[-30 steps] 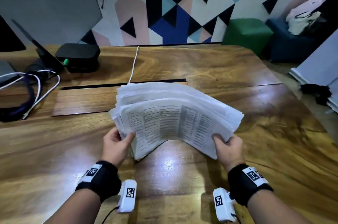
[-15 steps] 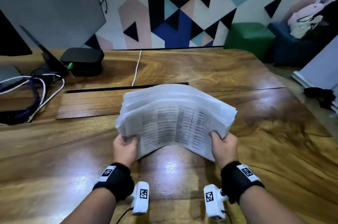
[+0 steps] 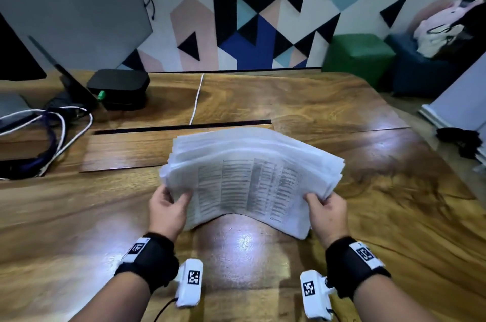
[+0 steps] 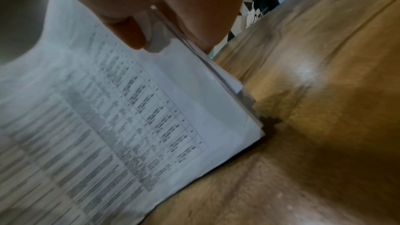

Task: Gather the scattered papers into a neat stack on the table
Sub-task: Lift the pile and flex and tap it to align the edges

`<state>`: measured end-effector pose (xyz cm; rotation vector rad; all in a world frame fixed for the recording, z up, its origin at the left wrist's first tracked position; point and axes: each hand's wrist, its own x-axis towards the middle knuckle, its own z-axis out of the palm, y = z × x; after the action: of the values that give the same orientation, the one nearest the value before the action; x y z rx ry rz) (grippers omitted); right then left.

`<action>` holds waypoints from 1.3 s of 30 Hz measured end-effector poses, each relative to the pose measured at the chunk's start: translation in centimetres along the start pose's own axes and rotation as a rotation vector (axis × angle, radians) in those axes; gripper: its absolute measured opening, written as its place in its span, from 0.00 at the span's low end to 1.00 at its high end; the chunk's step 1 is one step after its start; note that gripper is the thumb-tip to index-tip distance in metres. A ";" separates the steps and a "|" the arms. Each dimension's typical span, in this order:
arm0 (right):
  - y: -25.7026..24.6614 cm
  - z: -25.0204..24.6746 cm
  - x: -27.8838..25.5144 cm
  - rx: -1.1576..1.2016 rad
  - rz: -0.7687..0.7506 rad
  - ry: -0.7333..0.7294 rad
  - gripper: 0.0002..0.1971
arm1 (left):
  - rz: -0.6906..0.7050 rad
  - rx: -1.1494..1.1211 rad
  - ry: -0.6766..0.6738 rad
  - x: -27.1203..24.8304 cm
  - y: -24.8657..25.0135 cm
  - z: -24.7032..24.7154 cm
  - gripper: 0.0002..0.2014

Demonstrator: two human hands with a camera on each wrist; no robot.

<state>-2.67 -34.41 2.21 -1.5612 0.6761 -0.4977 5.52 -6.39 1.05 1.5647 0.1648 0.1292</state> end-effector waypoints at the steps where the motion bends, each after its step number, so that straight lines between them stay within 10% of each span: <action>1: -0.4 0.2 0.1 -0.012 -0.013 -0.009 0.15 | 0.008 -0.008 -0.009 0.1 0.4 0.2 0.12; 6: -2.3 -0.3 1.2 0.018 -0.170 0.019 0.11 | 0.122 -0.066 -0.039 0.6 2.7 -0.2 0.16; 15: -0.6 -0.2 0.4 -0.061 -0.046 -0.027 0.14 | -0.118 0.074 -0.039 -0.7 -0.5 -1.4 0.14; 19: -5.2 -0.1 1.3 -0.051 -0.256 -0.108 0.15 | 0.257 0.371 -0.009 1.8 5.6 -2.0 0.45; 23: -9.4 0.3 2.2 -0.095 -0.416 -0.212 0.11 | 0.725 0.754 -0.344 2.1 14.0 0.3 0.45; 27: -12.9 0.6 3.0 -0.365 -0.608 -0.248 0.08 | 0.440 0.670 -0.779 2.7 15.4 3.0 0.22; 31: -15.6 0.9 2.5 -0.375 -0.646 -0.284 0.05 | 0.296 0.448 -0.779 2.5 14.2 4.2 0.02; 35: -15.0 -1.4 4.0 -0.328 -0.604 -0.113 0.20 | 0.171 0.250 -0.657 3.1 13.4 2.9 0.13; 39: -12.0 -2.0 4.2 0.224 -0.235 -0.384 0.35 | 0.079 -0.014 -0.567 3.1 12.4 1.8 0.24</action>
<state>0.62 -38.47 14.03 -1.4737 0.1385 -0.4136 9.17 -7.57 13.40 1.5354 -0.3426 -0.2523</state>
